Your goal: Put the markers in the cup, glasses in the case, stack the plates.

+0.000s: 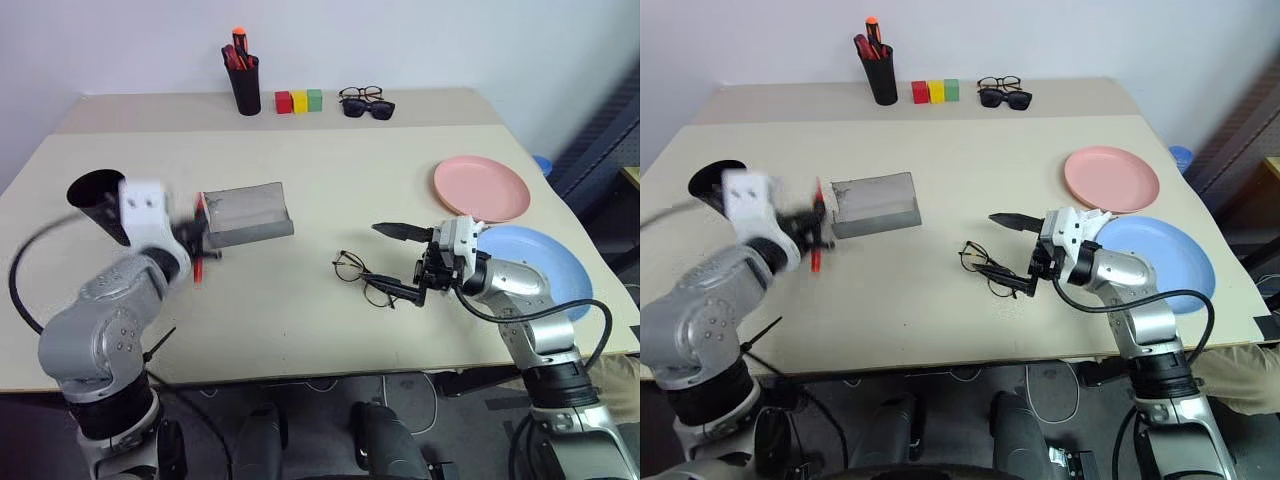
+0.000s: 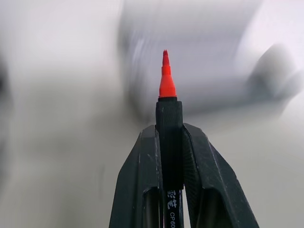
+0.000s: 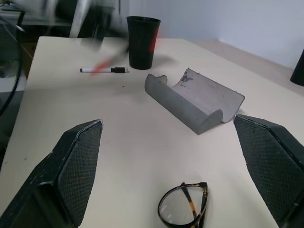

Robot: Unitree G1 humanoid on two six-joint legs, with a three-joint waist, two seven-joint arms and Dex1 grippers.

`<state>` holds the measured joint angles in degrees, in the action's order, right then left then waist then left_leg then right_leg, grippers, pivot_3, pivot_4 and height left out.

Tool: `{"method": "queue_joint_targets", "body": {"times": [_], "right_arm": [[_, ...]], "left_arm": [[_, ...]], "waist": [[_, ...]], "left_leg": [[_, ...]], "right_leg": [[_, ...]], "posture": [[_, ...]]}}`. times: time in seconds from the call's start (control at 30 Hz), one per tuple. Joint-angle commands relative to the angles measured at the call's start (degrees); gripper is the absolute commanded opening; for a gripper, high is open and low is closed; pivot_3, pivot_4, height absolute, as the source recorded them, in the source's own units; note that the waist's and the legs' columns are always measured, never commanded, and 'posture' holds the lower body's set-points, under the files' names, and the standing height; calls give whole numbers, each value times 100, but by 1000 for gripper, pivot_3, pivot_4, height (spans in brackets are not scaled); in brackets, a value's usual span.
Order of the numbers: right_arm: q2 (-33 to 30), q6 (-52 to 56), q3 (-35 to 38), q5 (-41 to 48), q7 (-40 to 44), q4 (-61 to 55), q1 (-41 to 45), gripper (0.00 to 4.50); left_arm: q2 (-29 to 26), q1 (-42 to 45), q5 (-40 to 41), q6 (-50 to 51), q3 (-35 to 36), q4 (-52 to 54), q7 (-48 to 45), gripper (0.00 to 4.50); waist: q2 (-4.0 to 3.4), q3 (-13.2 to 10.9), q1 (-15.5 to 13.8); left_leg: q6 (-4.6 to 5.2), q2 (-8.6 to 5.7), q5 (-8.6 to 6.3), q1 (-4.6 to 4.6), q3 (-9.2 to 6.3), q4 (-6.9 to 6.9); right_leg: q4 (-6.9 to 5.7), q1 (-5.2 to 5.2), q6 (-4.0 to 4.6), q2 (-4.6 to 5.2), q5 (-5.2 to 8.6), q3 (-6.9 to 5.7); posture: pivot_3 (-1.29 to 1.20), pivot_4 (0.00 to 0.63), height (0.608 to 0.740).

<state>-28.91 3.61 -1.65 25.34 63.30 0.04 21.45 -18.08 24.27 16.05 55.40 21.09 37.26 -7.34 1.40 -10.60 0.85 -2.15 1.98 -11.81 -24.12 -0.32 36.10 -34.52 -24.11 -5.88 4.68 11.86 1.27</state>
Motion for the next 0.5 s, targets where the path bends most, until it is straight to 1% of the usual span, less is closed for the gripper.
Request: {"method": "queue_joint_targets", "body": {"times": [0.03, 0.1, 0.13, 0.2, 0.23, 0.27, 0.37, 0.5], "right_arm": [[131, -209, -20, -41, 64, 133, 275, 4500], [223, -261, -54, -79, 76, 275, 405, 4500], [258, -292, -65, -99, 84, 340, 453, 4500], [316, -357, -80, -141, 101, 453, 523, 4500], [334, -385, -80, -156, 111, 488, 542, 4500], [348, -408, -77, -162, 116, 511, 555, 4500], [366, -517, -50, -176, 144, 582, 530, 4500], [385, -668, -26, -195, 150, 634, 419, 4500]], "left_arm": [[-489, 271, -652, -1178, -198, -686, 166, 42], [-253, 714, -959, -1720, 126, -1472, 1037, 42], [-101, 948, -813, -1991, 356, -1829, 1182, 42], [-197, 1219, -919, -2585, 332, -2335, 1202, 42], [-206, 1318, -870, -2653, 341, -2483, 1176, 42], [-262, 1393, -1015, -2609, 294, -2584, 1336, 42], [-259, 1580, -880, -2613, 404, -2749, 1426, 42], [-434, 1776, -973, -3008, 456, -3264, 1515, 42]], "waist": [[-9, 5, -2], [-13, 7, -27], [-9, 6, -27], [1, 2, -16], [3, 1, -20], [3, 1, -28], [4, 0, -24], [4, 0, -15]], "left_leg": [[0, 0, 0, 3, 0, -2], [1, -2, 0, 4, 1, 0], [1, -2, 1, 3, 0, 4], [2, -1, 1, 1, -1, 8], [2, -2, 1, -3, -1, 6], [2, -2, 1, -9, -1, 5], [1, -4, 1, -28, 0, 5], [0, -4, 2, -22, -1, 5]], "right_leg": [[-1, 0, 0, -1, 0, 0], [0, 4, -2, 0, 1, 1], [1, 6, -3, -1, 1, -1], [4, 10, -9, -1, -3, -1], [7, 9, -12, -1, -4, -1], [12, 8, -15, -1, -4, -2], [22, -2, -49, 1, -21, -1], [15, -3, -53, -1, -23, -1]], "posture": [[0, 150, 740], [0, 150, 740], [0, 150, 740], [0, 150, 740], [0, 150, 740], [0, 150, 740], [0, 150, 740], [0, 150, 740]]}}
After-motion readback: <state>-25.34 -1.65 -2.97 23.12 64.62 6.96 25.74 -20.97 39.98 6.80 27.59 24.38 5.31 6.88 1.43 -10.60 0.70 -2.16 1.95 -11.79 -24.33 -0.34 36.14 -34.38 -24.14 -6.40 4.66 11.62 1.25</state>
